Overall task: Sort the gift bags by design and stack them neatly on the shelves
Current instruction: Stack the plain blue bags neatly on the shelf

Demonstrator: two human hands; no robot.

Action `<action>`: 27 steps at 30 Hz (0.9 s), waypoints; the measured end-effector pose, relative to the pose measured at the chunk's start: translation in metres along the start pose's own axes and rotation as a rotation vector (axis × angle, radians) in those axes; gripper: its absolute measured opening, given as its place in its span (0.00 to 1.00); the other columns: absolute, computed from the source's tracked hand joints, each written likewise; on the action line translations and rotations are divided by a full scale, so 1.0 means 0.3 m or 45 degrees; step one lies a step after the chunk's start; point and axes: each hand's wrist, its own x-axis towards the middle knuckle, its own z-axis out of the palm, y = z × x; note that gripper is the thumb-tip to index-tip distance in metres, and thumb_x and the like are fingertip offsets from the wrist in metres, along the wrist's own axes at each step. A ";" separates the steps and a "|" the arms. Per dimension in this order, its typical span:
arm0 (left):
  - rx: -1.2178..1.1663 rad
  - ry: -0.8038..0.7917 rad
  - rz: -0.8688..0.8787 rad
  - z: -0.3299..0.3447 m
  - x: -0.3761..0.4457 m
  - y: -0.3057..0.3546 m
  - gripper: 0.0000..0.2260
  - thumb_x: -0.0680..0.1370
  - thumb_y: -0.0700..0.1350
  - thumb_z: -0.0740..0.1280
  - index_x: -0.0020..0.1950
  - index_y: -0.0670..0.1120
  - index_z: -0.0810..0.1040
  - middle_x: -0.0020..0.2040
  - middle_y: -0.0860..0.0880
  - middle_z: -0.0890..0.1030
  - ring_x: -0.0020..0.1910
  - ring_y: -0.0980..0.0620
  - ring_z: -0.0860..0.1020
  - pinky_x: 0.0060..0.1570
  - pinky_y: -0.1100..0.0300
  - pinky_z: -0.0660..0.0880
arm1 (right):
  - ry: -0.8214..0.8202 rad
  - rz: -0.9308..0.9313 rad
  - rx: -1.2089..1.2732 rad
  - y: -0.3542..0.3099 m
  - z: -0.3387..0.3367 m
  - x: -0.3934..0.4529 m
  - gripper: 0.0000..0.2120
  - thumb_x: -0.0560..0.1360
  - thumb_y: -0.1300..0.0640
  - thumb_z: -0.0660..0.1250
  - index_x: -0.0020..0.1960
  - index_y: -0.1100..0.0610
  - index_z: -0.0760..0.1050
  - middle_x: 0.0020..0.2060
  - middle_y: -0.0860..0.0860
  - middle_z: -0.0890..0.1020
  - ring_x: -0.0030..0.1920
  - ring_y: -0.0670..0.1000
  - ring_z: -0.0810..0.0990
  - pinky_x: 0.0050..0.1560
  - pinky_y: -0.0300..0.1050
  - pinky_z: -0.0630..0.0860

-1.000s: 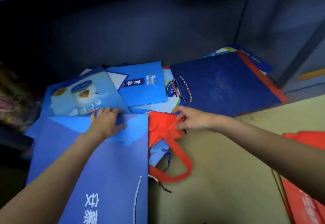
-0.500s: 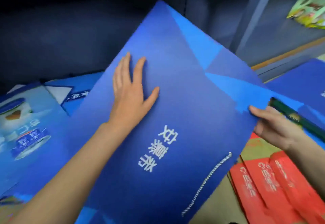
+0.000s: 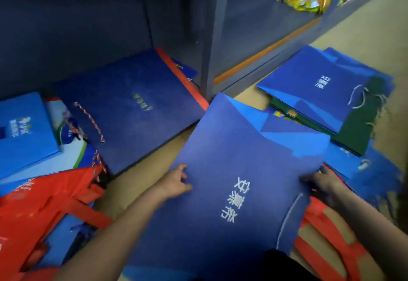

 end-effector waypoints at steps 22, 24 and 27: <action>0.048 0.011 0.179 0.117 0.397 0.498 0.36 0.75 0.48 0.69 0.76 0.44 0.52 0.73 0.42 0.62 0.71 0.44 0.63 0.68 0.56 0.61 | 0.480 -0.401 0.911 -0.337 -0.386 0.248 0.12 0.77 0.68 0.57 0.40 0.55 0.71 0.24 0.43 0.80 0.25 0.43 0.77 0.31 0.41 0.77; -0.290 -0.029 0.201 0.150 0.420 0.623 0.28 0.78 0.43 0.66 0.74 0.40 0.58 0.71 0.43 0.66 0.68 0.47 0.68 0.63 0.57 0.66 | 0.392 -0.446 0.764 -0.393 -0.511 0.262 0.06 0.78 0.62 0.60 0.48 0.52 0.71 0.34 0.43 0.81 0.31 0.44 0.79 0.32 0.41 0.76; -0.305 -0.137 0.131 0.219 0.478 0.765 0.27 0.79 0.43 0.63 0.75 0.40 0.55 0.72 0.43 0.65 0.64 0.49 0.70 0.57 0.58 0.69 | 0.220 -0.182 0.341 -0.229 -0.563 0.322 0.22 0.74 0.63 0.67 0.62 0.47 0.65 0.48 0.48 0.80 0.44 0.51 0.81 0.41 0.49 0.79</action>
